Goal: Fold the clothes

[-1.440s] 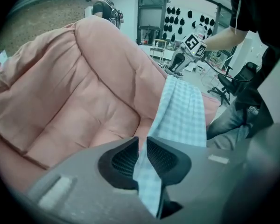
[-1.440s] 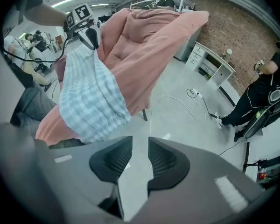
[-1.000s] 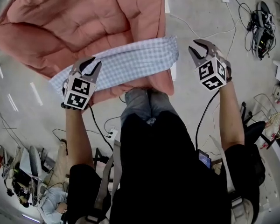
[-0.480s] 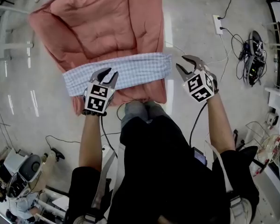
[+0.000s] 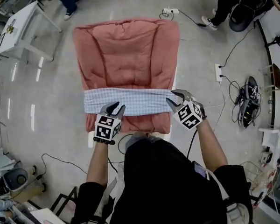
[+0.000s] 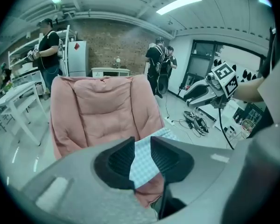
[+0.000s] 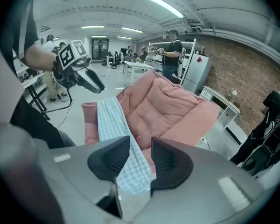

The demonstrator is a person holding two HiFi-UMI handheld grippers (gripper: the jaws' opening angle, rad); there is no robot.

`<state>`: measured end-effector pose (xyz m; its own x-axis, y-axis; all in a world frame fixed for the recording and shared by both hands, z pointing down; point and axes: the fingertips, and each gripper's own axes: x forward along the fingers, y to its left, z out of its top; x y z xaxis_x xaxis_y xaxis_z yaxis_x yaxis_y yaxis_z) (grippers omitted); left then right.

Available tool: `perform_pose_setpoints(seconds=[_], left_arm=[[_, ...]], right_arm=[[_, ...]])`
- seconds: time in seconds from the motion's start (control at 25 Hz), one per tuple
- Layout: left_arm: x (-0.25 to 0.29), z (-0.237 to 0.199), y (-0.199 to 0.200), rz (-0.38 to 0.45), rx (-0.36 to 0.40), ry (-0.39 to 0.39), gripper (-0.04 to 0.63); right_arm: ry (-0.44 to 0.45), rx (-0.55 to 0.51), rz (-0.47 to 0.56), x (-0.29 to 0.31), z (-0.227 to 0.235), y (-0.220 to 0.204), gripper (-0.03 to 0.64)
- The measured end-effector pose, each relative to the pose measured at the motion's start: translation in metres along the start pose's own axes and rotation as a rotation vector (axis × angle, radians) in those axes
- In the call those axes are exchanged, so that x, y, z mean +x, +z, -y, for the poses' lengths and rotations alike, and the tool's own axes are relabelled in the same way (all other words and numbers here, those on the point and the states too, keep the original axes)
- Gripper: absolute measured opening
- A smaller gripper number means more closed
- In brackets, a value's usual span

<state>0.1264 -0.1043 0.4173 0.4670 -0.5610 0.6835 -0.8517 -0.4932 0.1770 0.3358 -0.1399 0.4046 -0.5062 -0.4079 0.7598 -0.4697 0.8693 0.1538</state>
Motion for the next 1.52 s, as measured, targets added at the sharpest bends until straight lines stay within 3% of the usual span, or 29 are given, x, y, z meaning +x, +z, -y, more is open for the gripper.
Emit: perform_pose_setpoints(seconds=[0.16, 0.36, 0.52, 0.76, 0.96, 1.12, 1.28, 1.4, 1.52], left_arm=[[-0.014, -0.015, 0.021, 0.091, -0.062, -0.005, 0.112], [-0.019, -0.035, 0.022, 0.079, -0.068, -0.003, 0.11], [-0.017, -0.052, 0.031, 0.084, -0.088, 0.045, 0.11], [-0.01, -0.083, 0.033, 0.101, -0.189, 0.17, 0.112], [0.005, -0.049, -0.007, 0.071, -0.451, 0.368, 0.11], [0.014, -0.05, -0.037, 0.215, -0.746, 0.537, 0.112], [0.026, -0.021, -0.071, 0.32, -0.982, 0.649, 0.112], [0.015, -0.006, -0.106, 0.33, -1.051, 0.696, 0.112], [0.017, -0.014, -0.13, 0.346, -1.091, 0.727, 0.112]], right_arm=[[0.033, -0.01, 0.055, 0.004, -0.018, 0.057, 0.146], [0.099, 0.016, 0.108, 0.015, -0.038, 0.111, 0.146], [0.109, -0.025, 0.139, 0.022, -0.018, 0.134, 0.146], [0.222, -0.079, 0.174, 0.049, 0.009, 0.16, 0.146], [0.521, -0.166, 0.177, 0.081, 0.01, 0.133, 0.147], [0.674, -0.251, 0.136, 0.128, 0.003, 0.129, 0.15], [0.768, -0.216, 0.079, 0.166, -0.005, 0.121, 0.152], [0.81, -0.181, 0.031, 0.181, -0.035, 0.125, 0.169], [0.79, -0.239, -0.003, 0.21, -0.052, 0.127, 0.186]])
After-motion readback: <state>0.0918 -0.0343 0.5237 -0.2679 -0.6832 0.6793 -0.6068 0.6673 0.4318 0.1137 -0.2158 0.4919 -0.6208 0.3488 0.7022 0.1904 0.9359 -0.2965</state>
